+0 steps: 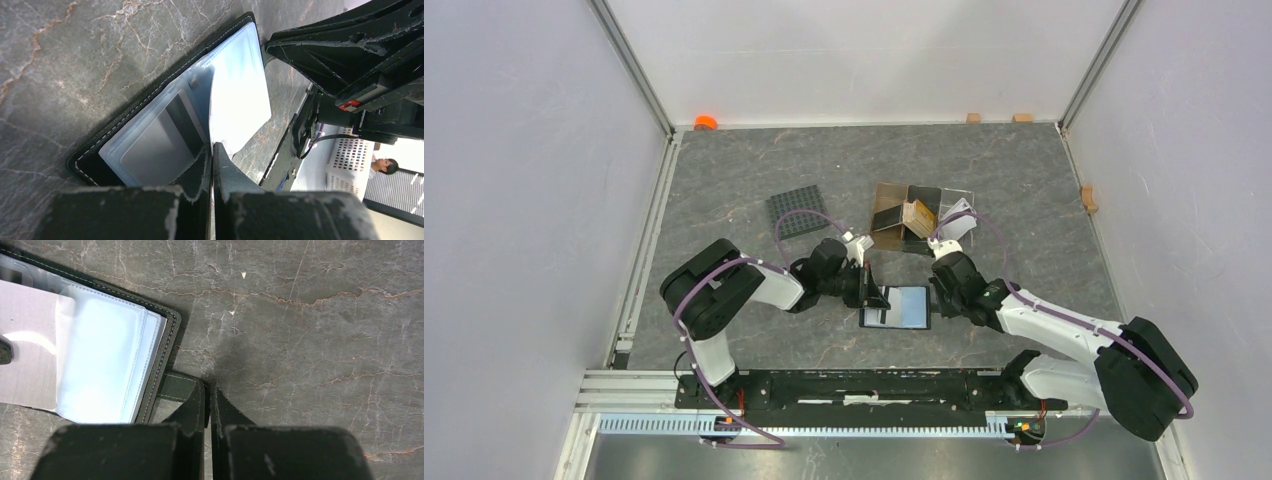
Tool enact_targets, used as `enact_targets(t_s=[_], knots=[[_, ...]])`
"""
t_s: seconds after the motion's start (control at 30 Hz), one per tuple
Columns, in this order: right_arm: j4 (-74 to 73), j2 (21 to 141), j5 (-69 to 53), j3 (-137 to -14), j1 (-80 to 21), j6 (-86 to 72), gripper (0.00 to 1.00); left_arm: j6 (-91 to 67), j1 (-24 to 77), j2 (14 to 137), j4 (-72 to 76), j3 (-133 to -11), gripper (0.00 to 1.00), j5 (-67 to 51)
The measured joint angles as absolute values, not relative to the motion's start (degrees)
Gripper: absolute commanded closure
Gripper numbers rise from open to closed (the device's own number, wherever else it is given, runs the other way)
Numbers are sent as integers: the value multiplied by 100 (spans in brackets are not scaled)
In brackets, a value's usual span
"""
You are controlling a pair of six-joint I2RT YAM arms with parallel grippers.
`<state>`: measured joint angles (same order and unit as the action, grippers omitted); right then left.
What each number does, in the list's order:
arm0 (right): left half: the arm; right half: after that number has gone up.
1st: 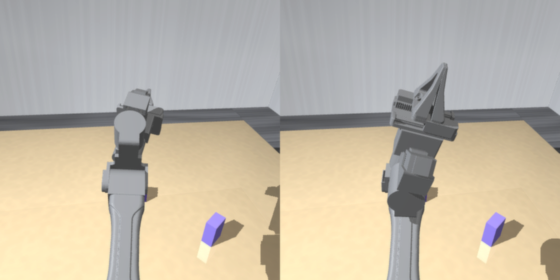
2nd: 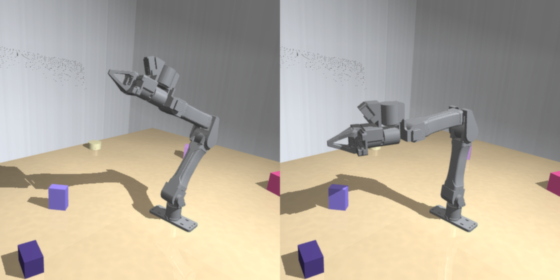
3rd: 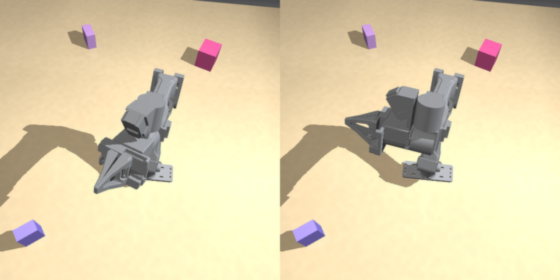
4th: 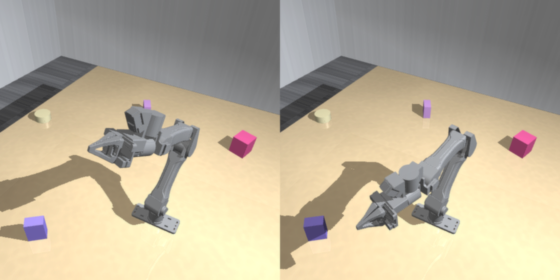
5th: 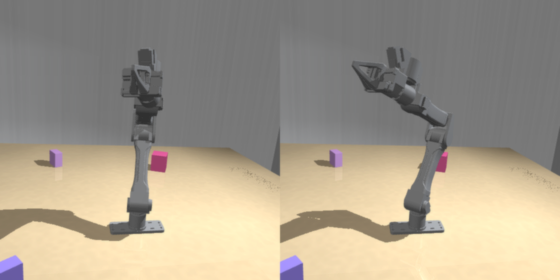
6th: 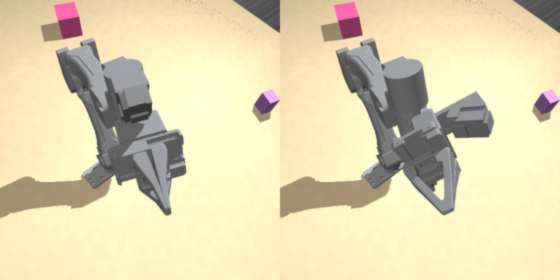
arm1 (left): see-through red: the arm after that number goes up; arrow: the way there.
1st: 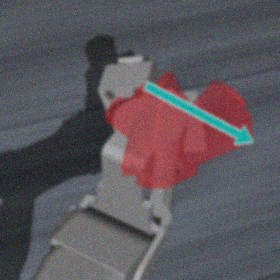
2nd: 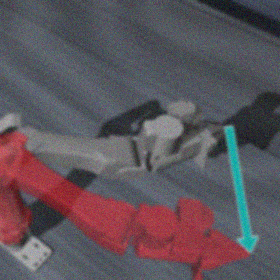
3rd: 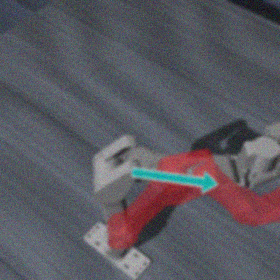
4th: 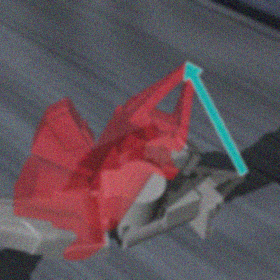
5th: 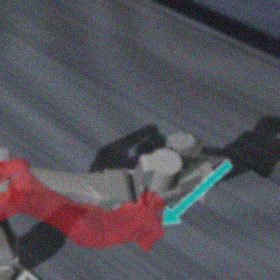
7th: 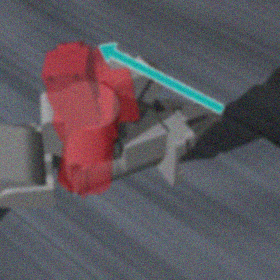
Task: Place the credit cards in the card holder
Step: Insert the credit card into the card holder.
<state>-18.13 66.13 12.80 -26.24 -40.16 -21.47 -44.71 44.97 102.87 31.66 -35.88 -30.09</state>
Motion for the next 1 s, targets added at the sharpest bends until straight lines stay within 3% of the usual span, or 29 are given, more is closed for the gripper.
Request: enact_targets(t_s=[1.0], knots=[[-1859,6746,1562,-2700,-4241,-2231,100,-5315,4644,10639,4683,-3133,98,-2840]])
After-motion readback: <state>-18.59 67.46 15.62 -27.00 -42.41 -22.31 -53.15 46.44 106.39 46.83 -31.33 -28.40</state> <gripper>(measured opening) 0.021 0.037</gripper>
